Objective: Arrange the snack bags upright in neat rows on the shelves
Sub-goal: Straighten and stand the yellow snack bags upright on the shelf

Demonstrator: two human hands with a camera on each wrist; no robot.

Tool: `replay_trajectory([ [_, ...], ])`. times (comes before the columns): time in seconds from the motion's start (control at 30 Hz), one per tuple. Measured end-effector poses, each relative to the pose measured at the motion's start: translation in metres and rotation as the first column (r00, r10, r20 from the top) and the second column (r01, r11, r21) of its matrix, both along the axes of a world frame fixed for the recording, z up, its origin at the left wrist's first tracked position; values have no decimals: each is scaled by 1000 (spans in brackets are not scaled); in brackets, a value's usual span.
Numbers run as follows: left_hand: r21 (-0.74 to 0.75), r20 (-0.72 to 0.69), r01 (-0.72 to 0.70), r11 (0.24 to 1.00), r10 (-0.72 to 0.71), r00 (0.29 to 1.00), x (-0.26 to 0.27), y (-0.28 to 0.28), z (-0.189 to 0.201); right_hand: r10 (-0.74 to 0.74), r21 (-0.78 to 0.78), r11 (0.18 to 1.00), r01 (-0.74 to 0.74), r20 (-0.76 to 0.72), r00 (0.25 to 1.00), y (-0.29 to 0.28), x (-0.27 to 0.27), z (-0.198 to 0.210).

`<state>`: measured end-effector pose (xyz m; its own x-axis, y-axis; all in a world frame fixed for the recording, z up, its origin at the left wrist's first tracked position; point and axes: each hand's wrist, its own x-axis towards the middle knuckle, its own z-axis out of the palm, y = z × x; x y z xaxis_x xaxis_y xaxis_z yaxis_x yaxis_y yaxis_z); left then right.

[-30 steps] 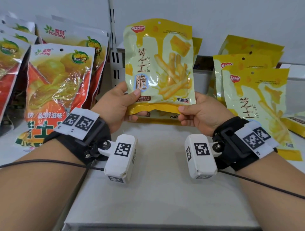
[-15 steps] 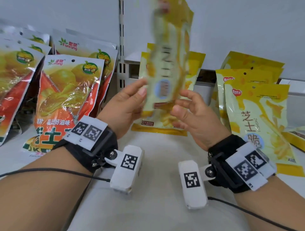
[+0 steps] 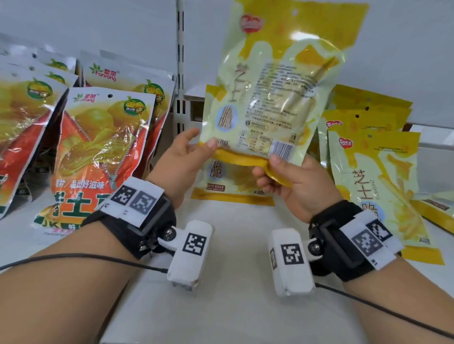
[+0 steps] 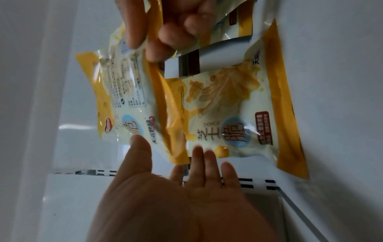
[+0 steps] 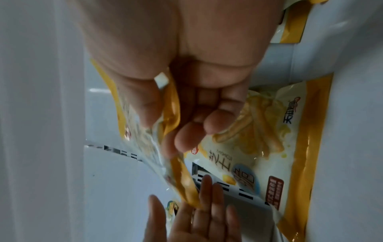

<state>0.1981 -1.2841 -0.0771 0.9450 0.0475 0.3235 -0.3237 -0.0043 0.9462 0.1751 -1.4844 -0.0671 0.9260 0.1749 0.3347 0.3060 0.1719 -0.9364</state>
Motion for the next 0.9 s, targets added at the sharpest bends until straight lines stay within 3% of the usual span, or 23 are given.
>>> replay_trajectory([
  [0.17,-87,-12,118,989,-120,993,0,2,-1,100,-111,988,-111,-100,990,-6,4,-5],
  [0.33,-130,-3,87,988,-88,996,-1,0,0,2,-335,942,-20,-54,999,-9,7,-8],
  [0.4,-131,-8,73,989,-75,997,-1,-2,0,-26,-358,934,19,-16,1000,-10,8,-8],
  [0.6,-160,-6,99,982,-102,995,-2,-1,-2,-13,-283,959,9,-11,1000,-10,10,-8],
  [0.73,-144,-51,207,968,-216,975,-4,-1,-3,12,3,1000,-11,-109,994,-9,12,-5],
  [0.9,-337,-58,180,924,-211,976,-5,-3,0,113,-9,993,-117,-172,979,-12,13,-6],
])
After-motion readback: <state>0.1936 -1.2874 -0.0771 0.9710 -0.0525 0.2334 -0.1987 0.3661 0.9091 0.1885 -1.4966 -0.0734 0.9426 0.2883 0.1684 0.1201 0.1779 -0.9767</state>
